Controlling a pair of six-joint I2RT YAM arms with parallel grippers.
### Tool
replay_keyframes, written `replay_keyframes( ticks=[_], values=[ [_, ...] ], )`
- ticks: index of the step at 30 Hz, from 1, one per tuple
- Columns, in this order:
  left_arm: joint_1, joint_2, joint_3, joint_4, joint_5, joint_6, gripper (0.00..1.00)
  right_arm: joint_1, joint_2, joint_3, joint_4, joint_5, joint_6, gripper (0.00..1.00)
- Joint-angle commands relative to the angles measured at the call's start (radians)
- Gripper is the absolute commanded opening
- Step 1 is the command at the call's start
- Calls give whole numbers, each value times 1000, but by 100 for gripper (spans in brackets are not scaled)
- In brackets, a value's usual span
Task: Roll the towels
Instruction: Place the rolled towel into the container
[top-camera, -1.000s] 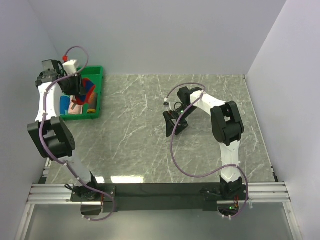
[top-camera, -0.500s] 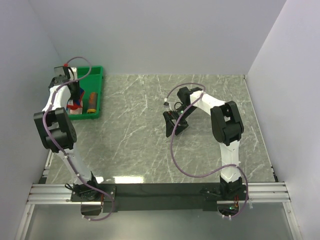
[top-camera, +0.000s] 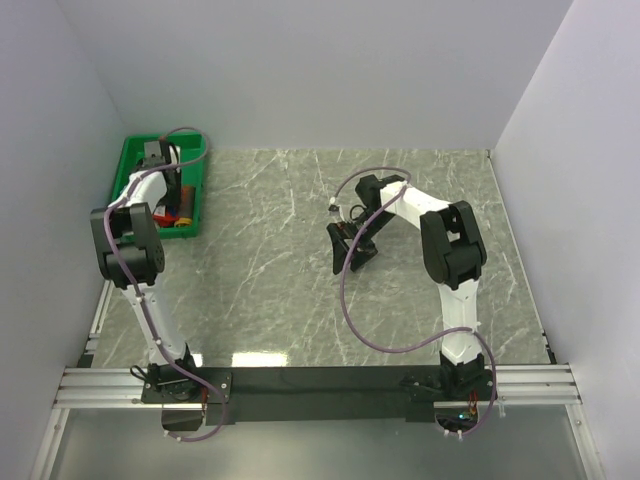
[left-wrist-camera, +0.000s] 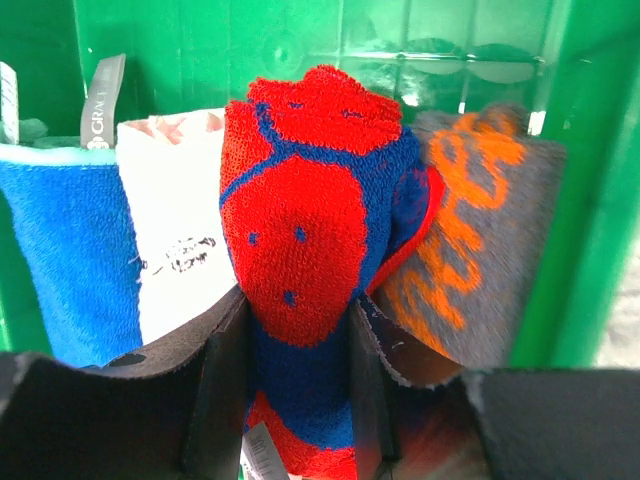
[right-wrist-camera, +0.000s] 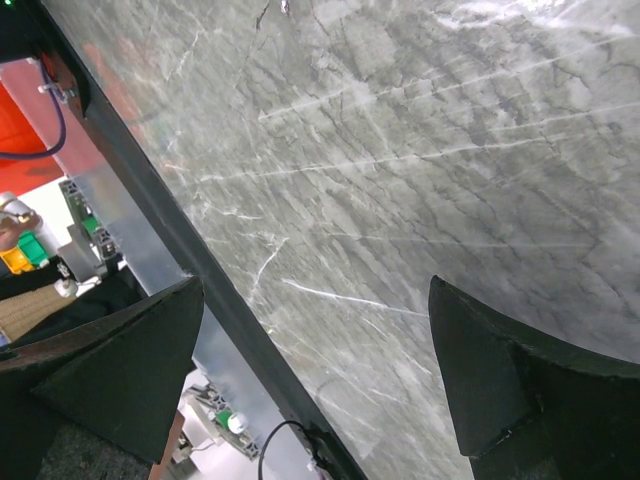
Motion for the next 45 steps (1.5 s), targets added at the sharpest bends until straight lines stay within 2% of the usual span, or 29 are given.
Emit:
replay_keyframes(
  ticks=[1,9,18,25,29,31,35,37,45],
  values=[
    [3,17,53,-17,6,-43,0,-13,-1,22,-7,-16,-7,99],
    [32,84,83,-66,112,-91,0,-20,2,16,-10,-20,-13,100],
    [80,169,134,-118,101,-79,0,-24,-10,-1,-13,-23,-16,100],
    [85,127,197,-212,164,-80,19,-23,-10,11,-15,-26,-11,100],
    [83,91,200,-232,155,-72,26,-23,-13,16,-17,-29,-11,100],
    [85,83,199,-240,152,-66,36,-23,-12,20,-21,-32,-13,100],
    [83,86,205,-256,144,-63,41,-24,-13,25,-23,-32,-13,100],
    [83,86,208,-260,140,-69,48,-23,-16,26,-24,-31,-14,100],
    [83,77,229,-278,141,-68,52,-23,-27,17,-24,-32,-16,100]
  ],
)
